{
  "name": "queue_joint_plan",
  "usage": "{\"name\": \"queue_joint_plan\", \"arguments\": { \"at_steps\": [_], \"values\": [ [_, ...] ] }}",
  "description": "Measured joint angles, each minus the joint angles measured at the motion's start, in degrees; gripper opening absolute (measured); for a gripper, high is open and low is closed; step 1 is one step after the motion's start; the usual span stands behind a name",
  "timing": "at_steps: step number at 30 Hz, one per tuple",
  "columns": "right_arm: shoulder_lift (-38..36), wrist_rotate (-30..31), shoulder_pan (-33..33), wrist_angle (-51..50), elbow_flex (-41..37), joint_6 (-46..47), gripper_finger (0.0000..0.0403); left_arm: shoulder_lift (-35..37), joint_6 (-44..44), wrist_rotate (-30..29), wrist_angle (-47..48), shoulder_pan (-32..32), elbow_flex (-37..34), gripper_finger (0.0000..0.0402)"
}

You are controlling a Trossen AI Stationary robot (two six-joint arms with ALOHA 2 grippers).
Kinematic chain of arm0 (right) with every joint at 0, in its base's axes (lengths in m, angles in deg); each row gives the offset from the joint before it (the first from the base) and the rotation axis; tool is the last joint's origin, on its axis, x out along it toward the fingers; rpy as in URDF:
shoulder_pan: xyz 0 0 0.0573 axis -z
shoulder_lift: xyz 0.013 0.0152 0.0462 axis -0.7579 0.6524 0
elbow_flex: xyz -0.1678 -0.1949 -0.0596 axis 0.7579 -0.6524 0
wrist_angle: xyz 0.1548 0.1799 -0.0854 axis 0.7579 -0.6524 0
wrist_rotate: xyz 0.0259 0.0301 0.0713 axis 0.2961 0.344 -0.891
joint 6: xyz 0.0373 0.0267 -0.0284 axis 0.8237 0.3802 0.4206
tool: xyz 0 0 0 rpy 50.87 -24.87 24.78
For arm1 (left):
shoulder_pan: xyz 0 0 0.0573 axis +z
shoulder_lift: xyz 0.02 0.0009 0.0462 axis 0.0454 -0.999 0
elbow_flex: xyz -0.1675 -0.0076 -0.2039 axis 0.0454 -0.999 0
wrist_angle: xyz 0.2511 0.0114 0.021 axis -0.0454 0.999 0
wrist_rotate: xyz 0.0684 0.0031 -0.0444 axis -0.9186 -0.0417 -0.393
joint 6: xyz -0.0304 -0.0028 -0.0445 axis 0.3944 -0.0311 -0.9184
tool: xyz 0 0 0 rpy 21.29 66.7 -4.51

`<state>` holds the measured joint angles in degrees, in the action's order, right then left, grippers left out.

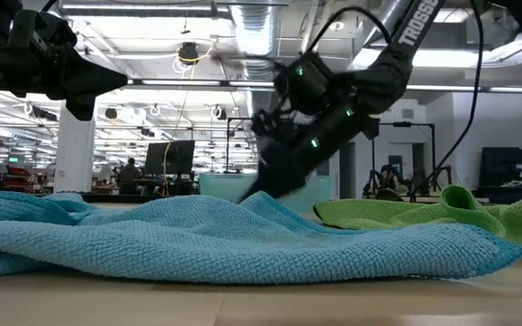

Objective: Roll microfiber towels into tight, uniform cylinder then place into a basket
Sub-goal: Fold the blue microfiber cloth

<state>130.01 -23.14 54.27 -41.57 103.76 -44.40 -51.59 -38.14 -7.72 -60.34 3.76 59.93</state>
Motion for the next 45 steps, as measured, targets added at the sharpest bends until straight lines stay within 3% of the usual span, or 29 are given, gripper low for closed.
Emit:
{"name": "queue_joint_plan", "arguments": {
  "at_steps": [8,22,37,45],
  "values": [
    [2.0,-1.7,0.5,-5.4,3.8,0.5,0.0207,0.0,0.0,0.0,0.0,0.0,0.0,0.0000],
    [1.8,-1.5,0.7,-16.6,8.3,-0.8,0.0010,0.0,0.9,0.0,0.0,0.0,0.0,0.0000],
    [-1.8,6.0,-2.8,-23.6,8.0,-2.1,0.0010,0.0,6.6,-0.3,0.0,0.0,0.0,0.0003],
    [-6.0,14.2,-5.1,-33.0,7.9,-1.5,0.0007,-0.1,6.7,-0.5,-0.1,0.0,0.0,0.0061]
  ]
}}
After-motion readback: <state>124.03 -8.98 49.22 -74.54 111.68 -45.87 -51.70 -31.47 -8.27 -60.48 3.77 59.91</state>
